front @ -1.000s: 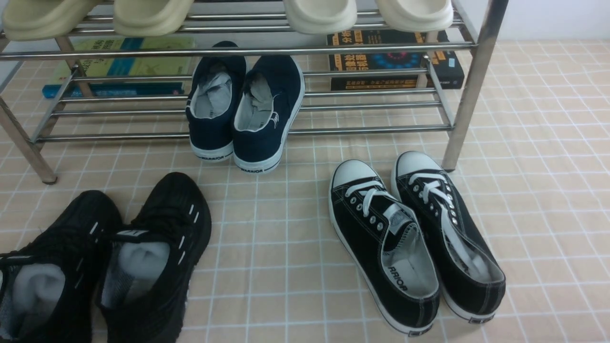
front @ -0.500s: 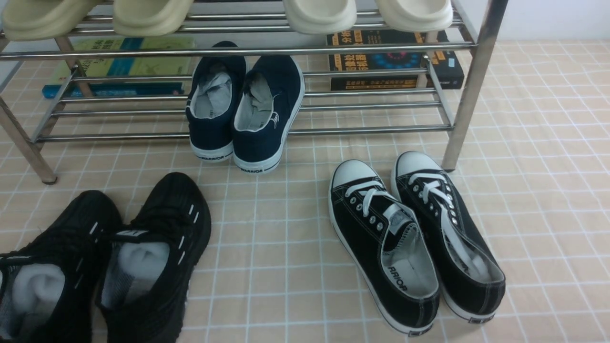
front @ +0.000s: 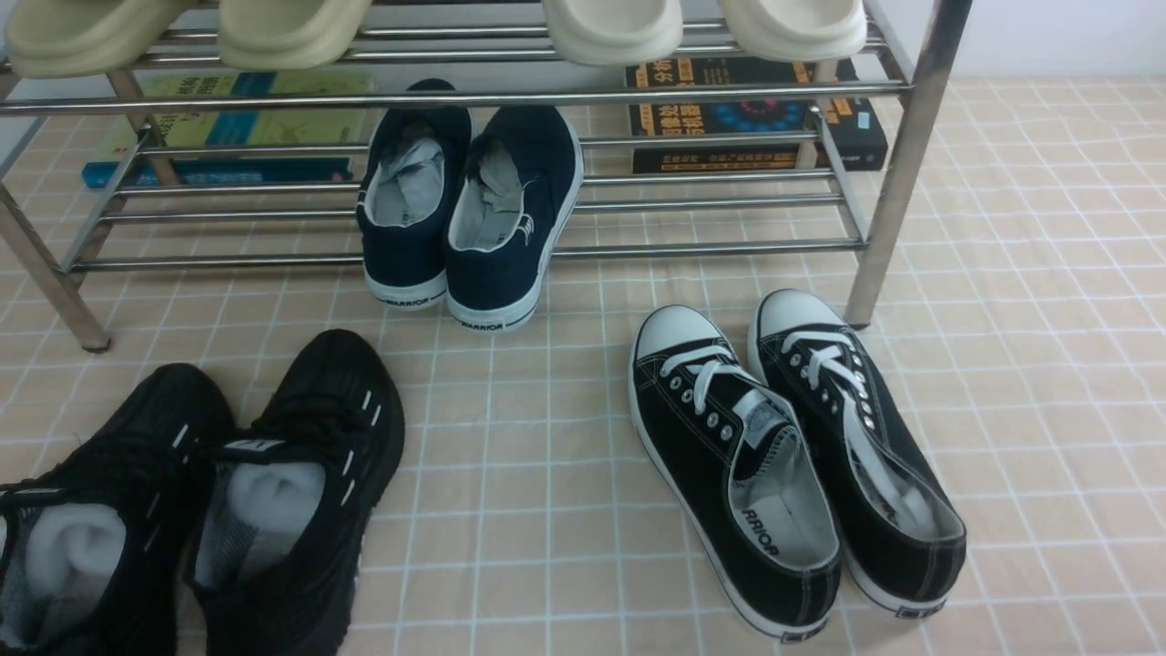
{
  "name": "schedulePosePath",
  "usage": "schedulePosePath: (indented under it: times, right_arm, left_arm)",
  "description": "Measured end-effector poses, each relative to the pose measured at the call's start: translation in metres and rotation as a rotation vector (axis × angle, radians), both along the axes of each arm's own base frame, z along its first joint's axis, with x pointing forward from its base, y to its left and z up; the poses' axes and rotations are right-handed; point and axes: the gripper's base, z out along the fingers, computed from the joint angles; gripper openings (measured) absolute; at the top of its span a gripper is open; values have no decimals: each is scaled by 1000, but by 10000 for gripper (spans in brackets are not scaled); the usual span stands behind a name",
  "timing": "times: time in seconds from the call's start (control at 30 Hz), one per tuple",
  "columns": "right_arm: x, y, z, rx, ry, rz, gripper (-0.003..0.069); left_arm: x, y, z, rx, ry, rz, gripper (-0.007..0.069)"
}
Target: Take the shoes off the shelf from the light coffee tablecloth by hand.
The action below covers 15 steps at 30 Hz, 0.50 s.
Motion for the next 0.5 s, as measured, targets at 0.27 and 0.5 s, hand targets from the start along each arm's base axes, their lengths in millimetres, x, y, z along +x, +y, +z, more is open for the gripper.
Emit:
schedulePosePath:
  times: [0.27,0.5]
  right_arm:
    - [0,0,0,0,0,0,240]
    - [0,0,0,0,0,0,240]
  left_arm:
    - [0,0,0,1,0,0,39]
    - [0,0,0,3,0,0,43]
